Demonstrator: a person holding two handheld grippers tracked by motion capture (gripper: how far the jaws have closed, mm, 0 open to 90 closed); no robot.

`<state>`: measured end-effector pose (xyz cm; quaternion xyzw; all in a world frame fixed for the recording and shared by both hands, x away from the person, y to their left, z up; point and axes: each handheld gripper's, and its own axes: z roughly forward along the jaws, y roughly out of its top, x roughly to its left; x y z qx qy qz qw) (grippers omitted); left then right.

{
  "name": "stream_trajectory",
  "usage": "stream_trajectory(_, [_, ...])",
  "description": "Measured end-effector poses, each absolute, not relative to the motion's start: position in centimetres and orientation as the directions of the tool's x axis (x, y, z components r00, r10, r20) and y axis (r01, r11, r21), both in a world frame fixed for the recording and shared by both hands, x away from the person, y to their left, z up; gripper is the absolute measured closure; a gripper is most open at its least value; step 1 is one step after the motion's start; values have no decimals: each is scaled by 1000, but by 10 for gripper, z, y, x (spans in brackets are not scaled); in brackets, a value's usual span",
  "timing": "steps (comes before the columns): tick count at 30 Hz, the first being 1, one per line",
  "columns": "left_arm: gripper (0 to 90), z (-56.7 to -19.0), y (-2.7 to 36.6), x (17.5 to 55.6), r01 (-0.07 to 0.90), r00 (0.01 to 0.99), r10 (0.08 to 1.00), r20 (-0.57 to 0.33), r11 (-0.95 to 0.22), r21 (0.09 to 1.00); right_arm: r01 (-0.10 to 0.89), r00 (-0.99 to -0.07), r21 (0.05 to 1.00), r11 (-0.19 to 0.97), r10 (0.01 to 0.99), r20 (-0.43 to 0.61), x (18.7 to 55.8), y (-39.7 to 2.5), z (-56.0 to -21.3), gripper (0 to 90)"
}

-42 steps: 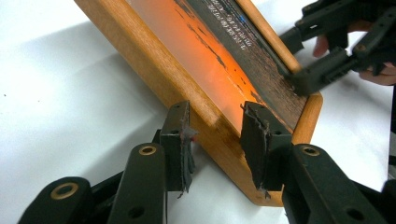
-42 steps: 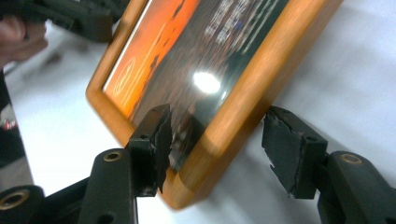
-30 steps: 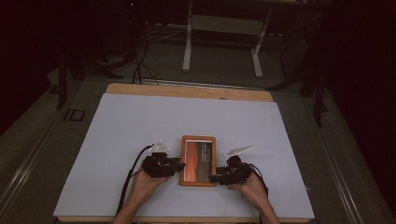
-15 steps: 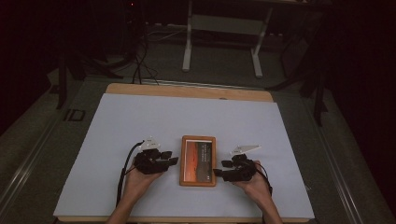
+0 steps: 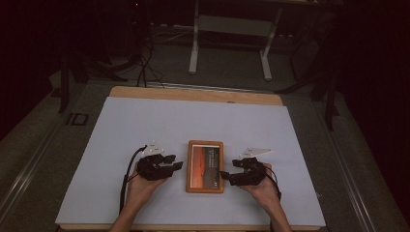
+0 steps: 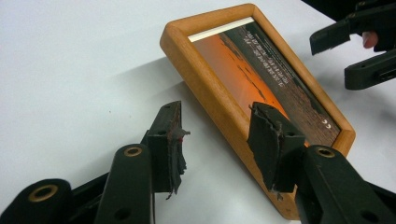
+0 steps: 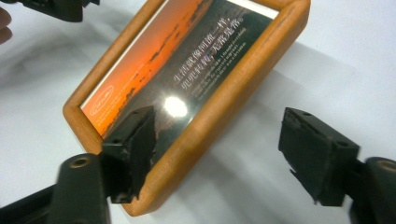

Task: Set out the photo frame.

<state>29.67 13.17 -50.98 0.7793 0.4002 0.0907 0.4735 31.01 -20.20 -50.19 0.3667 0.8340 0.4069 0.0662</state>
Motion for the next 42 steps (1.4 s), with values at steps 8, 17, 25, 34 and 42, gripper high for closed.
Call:
stream_trajectory(8, [535, -507, 132, 294, 527, 666, 714, -216, -245, 814, 521, -728, 730, 444, 677, 108, 307, -194, -501, 285])
stream_trajectory(17, [526, -500, 136, 291, 522, 660, 721, -214, -234, 820, 468, -737, 764, 444, 674, 60, 312, -185, -484, 459])
stream_trajectory(25, [519, -498, 138, 290, 520, 663, 721, -203, -249, 817, 421, -743, 775, 470, 670, -3, 322, -176, -472, 828])
stream_trajectory(34, [519, -495, 139, 288, 513, 671, 714, -201, -251, 821, 398, -706, 808, 435, 707, -33, 333, -172, -466, 900])
stream_trajectory(42, [519, -489, 143, 287, 505, 669, 714, -207, -232, 831, 401, -710, 792, 460, 702, -48, 347, -163, -475, 900])
